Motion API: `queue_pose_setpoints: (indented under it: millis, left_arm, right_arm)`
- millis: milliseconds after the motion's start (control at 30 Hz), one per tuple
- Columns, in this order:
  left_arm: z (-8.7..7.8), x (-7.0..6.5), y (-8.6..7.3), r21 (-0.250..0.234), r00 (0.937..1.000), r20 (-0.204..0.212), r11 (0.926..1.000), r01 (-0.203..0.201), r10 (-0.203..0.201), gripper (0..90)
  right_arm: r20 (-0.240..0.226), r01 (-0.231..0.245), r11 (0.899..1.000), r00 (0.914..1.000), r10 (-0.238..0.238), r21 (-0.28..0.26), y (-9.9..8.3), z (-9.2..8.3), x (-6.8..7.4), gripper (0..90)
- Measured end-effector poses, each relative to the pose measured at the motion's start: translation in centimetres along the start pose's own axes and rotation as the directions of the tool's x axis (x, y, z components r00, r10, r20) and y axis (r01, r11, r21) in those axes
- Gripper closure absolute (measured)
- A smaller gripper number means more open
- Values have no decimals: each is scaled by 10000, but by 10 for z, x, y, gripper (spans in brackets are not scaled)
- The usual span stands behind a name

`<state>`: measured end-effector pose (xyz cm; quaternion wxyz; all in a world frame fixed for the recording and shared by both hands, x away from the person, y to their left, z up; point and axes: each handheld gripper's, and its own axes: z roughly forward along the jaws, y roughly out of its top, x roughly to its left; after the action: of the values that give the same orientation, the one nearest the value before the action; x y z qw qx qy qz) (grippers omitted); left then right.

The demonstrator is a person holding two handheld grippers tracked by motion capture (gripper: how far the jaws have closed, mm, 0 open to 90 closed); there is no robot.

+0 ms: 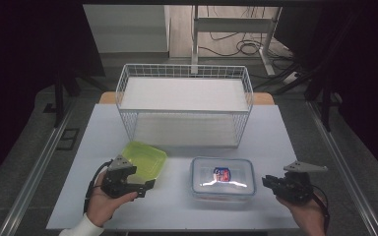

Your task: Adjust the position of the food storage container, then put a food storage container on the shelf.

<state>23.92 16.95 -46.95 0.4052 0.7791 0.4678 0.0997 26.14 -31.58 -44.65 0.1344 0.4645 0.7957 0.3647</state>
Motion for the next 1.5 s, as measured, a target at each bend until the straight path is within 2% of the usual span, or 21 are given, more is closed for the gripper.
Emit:
queue_pose_setpoints:
  millis: [33,100,133,167,200,233,367,533,600,700,933,1067,1133,1300,1400,1433,1500]
  left_arm:
    - [0,0,0,-7,10000,29,10000,29,-29,158]
    - [-1,0,0,-38,9999,79,9999,103,-102,150]
    - [-1,0,0,-47,9998,109,9999,147,-147,150]
    - [-1,-1,1,-59,9996,166,9997,228,-227,143]
    - [-1,-1,1,-66,9994,216,9996,265,-264,143]
    - [-1,-1,1,-91,9991,265,9994,325,-322,138]
    - [1,-1,3,-58,9970,544,9985,552,-548,123]
    - [7,-4,8,-39,9961,595,9979,653,-650,108]
    - [8,-6,8,-10,9944,743,9971,760,-757,94]
    - [10,-9,10,44,9874,1169,9943,1068,-1066,82]
    - [19,-18,21,79,9818,1420,9919,1264,-1262,57]
    - [25,-27,29,114,9717,1848,9890,1474,-1470,54]
    - [27,-29,31,110,9701,1922,9888,1490,-1483,53]
    - [43,-40,41,265,9596,2303,9868,1595,-1613,54]
    - [57,-44,46,555,9462,2619,9818,1818,-1900,54]
    - [62,-45,47,674,9438,2640,9799,1876,-1988,55]
    - [77,-47,48,1036,9319,2806,9725,2088,-2299,61]
  right_arm:
    - [28,-10,10000,10000,10,-53,0,0,0,609]
    - [-397,-153,9997,9991,145,-199,1,1,2,473]
    - [-397,-153,9997,9991,145,-199,1,1,2,473]
    - [-779,-312,9992,9965,293,-237,2,3,3,405]
    - [-779,-312,9992,9965,293,-237,2,3,3,405]
    - [-840,-346,9990,9959,319,-299,3,4,6,338]
    - [-1032,-482,9988,9936,469,-106,4,7,7,284]
    - [-1240,-656,9978,9902,639,-95,4,8,6,256]
    - [-1307,-743,9971,9888,718,-140,4,9,5,247]
    - [-1317,-852,9962,9878,825,-156,5,10,3,235]
    - [-1539,-1092,9938,9825,1046,-211,7,11,0,231]
    - [-1678,-1204,9925,9791,1153,-210,7,10,-2,230]
    - [-1720,-1259,9918,9778,1201,-236,7,10,-3,230]
    - [-1817,-1426,9893,9741,1349,-301,8,9,-6,229]
    - [-1904,-1471,9887,9718,1393,-277,9,11,-6,229]
    - [-1903,-1461,9889,9719,1383,-273,9,12,-6,229]
    - [-1931,-1457,9891,9713,1386,-232,9,14,-5,229]
